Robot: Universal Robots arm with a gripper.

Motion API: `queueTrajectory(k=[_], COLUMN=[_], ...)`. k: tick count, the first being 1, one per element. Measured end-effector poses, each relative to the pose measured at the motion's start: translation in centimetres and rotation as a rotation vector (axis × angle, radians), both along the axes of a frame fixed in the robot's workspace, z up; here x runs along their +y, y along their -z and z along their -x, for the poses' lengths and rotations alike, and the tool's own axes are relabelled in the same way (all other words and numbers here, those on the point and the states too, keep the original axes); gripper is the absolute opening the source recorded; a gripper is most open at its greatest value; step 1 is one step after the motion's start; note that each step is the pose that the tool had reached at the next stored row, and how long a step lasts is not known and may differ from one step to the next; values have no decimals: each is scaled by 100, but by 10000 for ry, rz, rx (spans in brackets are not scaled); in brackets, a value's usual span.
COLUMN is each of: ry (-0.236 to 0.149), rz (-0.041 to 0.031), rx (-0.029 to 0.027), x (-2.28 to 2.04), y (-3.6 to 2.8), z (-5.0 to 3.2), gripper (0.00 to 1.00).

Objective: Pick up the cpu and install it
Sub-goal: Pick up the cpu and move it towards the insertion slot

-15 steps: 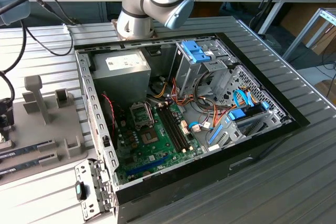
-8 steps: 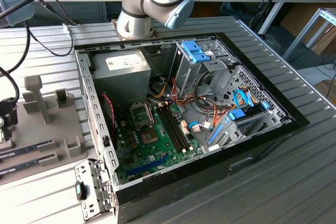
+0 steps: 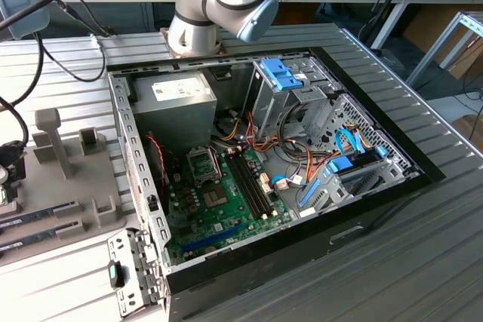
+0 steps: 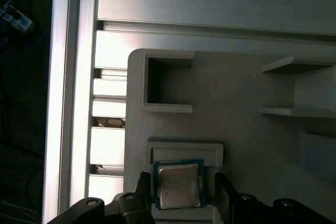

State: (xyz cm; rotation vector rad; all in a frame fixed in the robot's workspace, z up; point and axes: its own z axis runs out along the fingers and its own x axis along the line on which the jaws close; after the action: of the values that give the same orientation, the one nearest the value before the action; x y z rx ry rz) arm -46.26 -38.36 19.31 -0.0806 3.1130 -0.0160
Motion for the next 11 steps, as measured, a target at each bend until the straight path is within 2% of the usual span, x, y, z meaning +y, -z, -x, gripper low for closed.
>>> queueTrajectory(k=[11], ry=[-7], rz=[-1], rx=[-1], x=[2], y=[25], z=[1], gripper=[60])
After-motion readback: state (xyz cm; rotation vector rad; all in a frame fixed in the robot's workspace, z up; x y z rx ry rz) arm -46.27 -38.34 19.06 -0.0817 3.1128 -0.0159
